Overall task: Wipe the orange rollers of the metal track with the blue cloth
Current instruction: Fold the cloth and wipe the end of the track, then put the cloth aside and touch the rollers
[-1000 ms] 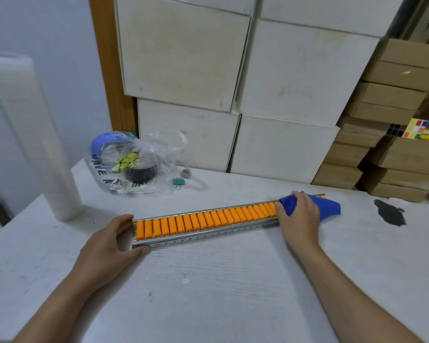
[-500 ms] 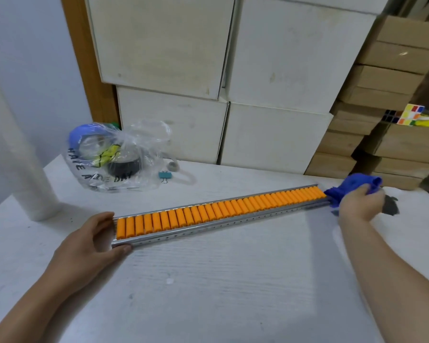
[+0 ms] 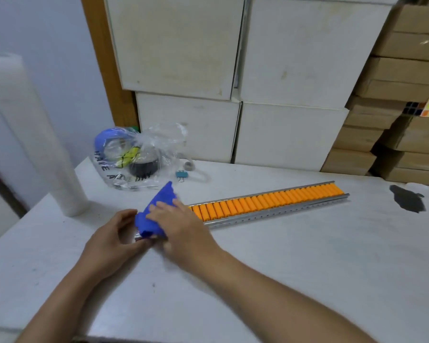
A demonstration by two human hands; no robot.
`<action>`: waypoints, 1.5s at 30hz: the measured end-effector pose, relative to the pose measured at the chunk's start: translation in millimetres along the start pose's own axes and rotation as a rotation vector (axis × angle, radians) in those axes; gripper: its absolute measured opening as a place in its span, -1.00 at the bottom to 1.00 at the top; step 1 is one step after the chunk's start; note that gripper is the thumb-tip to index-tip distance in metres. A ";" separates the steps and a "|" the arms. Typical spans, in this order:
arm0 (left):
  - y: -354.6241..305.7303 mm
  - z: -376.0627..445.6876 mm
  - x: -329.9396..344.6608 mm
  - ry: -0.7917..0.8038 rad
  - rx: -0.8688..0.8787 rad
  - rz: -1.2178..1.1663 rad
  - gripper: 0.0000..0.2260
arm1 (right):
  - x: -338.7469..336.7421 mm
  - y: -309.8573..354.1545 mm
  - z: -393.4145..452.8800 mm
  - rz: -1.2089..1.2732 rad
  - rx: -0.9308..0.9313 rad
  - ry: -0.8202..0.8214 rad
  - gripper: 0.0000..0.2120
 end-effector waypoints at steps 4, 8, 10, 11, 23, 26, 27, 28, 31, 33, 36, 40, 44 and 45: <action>-1.6 1.0 -0.3 0.031 0.030 -0.054 -0.46 | 40.6 11.7 -2.9 -0.027 0.054 0.243 -0.46; 0.8 1.7 1.8 0.010 0.011 -0.044 -0.41 | 19.0 0.1 -5.6 -0.041 0.128 0.254 -0.47; 2.7 2.6 1.8 0.002 0.006 -0.018 -0.32 | 5.3 -16.5 -13.0 -0.044 0.182 0.238 -0.50; 3.2 2.9 1.4 0.003 0.008 -0.003 -0.31 | -2.3 -26.4 -18.0 -0.042 0.216 0.230 -0.51; 8.4 6.9 2.8 0.004 0.036 0.005 -0.38 | -121.1 -171.7 -98.5 -0.167 0.696 0.056 -0.56; 11.6 8.2 3.1 0.008 0.031 0.012 -0.36 | -153.3 -203.4 -120.4 -0.220 0.824 -0.057 -0.56; 12.3 8.7 2.9 0.005 0.029 0.010 -0.36 | -163.5 -213.3 -126.2 -0.237 0.865 -0.101 -0.58; 13.3 9.5 3.1 0.004 0.029 0.009 -0.36 | -173.2 -223.6 -131.9 -0.257 0.911 -0.143 -0.59; 14.7 10.0 3.4 0.004 0.022 0.018 -0.35 | -197.7 -255.4 -145.4 -0.337 1.052 -0.247 -0.67; 13.9 9.6 3.8 0.005 0.018 0.022 -0.34 | -215.7 -273.3 -154.9 -0.307 1.200 -0.371 -0.74; 13.1 10.2 2.7 -0.003 0.015 0.036 -0.34 | -236.6 -272.8 -156.3 -0.130 1.435 -0.744 -0.72; 14.6 9.3 3.2 0.001 0.012 0.035 -0.33 | -218.3 -218.4 -94.1 0.025 1.072 -0.896 -0.78; 12.6 8.8 2.0 0.005 0.027 0.014 -0.35 | -152.7 -182.3 -29.4 0.237 0.856 -0.559 -0.81; 10.0 7.3 1.8 0.004 0.031 0.007 -0.36 | -135.7 -179.8 -16.1 0.309 0.839 -0.473 -0.82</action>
Point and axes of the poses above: each hand's wrist, its own z-axis towards the middle knuckle, its own x-axis out of the palm, y = z × x, the point moved 5 cm from there along z, towards the middle knuckle
